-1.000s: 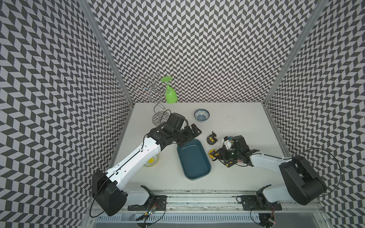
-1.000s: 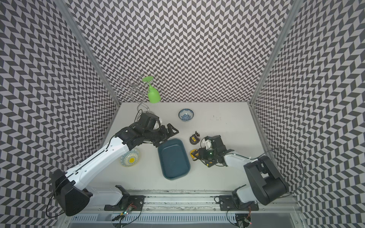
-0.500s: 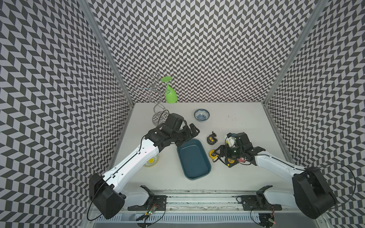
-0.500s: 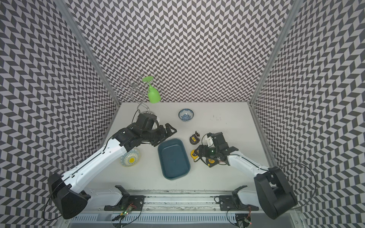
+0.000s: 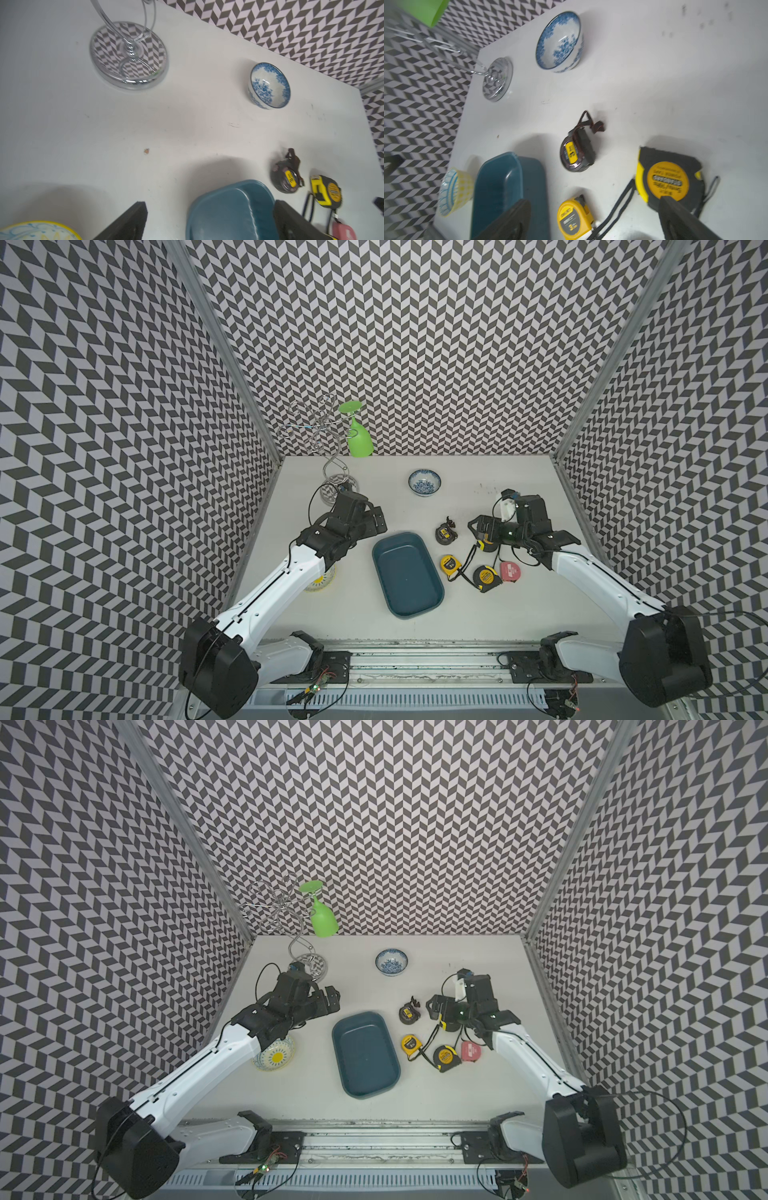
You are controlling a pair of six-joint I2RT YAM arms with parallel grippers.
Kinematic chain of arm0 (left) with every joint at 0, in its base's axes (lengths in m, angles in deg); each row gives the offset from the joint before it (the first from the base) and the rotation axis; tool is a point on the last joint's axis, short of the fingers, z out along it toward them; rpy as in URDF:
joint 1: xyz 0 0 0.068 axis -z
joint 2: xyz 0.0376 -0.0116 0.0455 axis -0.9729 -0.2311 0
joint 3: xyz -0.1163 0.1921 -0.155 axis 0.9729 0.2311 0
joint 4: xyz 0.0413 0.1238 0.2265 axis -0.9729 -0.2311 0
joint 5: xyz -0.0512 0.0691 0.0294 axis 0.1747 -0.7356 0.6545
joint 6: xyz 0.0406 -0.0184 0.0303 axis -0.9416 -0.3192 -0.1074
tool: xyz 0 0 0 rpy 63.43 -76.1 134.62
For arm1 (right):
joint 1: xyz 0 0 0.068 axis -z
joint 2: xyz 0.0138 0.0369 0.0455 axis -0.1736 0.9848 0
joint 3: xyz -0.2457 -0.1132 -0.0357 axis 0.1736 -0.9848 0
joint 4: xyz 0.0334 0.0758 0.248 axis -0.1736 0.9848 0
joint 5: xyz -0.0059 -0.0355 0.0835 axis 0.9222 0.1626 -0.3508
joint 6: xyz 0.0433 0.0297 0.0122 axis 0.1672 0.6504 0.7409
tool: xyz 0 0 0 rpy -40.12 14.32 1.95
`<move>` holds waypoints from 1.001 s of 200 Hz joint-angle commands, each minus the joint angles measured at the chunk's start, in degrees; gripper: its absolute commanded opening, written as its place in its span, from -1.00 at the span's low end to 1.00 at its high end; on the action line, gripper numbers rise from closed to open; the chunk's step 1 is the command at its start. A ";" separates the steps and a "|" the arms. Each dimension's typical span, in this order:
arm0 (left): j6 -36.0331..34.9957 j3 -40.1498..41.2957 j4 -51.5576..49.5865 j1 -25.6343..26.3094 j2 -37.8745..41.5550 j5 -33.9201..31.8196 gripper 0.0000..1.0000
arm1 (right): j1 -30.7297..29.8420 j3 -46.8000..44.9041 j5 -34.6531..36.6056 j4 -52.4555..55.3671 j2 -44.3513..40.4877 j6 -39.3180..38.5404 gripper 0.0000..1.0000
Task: Take the tape measure out of the storage box
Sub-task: Reset both arms
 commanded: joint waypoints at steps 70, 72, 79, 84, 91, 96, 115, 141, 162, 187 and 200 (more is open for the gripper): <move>-22.47 23.08 45.40 -13.94 -0.22 -4.69 1.00 | 5.86 -8.32 27.04 -32.25 1.23 -9.55 0.99; -22.73 23.11 45.94 -14.40 -0.40 -4.27 1.00 | 5.90 -8.90 27.16 -33.73 1.50 -9.84 0.99; -23.64 23.50 47.66 -15.84 -1.23 -3.15 1.00 | 6.13 -10.81 27.72 -38.03 2.40 -11.05 0.99; -24.09 23.73 48.86 -16.72 -1.86 -2.64 1.00 | 6.29 -11.93 28.27 -40.37 3.10 -11.91 0.99; -24.94 24.23 50.92 -17.83 -2.85 -1.90 1.00 | 6.33 -13.50 28.68 -43.87 4.17 -13.35 0.99; -25.46 24.58 52.45 -18.50 -3.58 -1.54 0.99 | 6.34 -14.78 29.01 -46.46 4.89 -14.23 0.99; -28.07 26.52 59.11 -20.08 -6.41 -0.18 1.00 | 6.35 -19.48 30.65 -54.54 6.59 -17.33 0.99; -33.17 29.40 70.21 -20.98 -10.62 -0.11 1.00 | 6.34 -26.32 29.57 -68.20 6.84 -21.12 0.99; -36.01 30.85 77.30 -22.18 -13.99 2.35 1.00 | 6.39 -28.25 30.38 -74.66 7.87 -22.22 0.99; -35.06 32.42 83.24 -23.86 -17.08 6.86 1.00 | 7.09 -27.69 28.39 -75.99 9.40 -20.65 0.99; -34.75 33.75 86.33 -24.33 -18.31 7.69 1.00 | 7.37 -31.76 26.65 -86.36 12.06 -20.77 0.99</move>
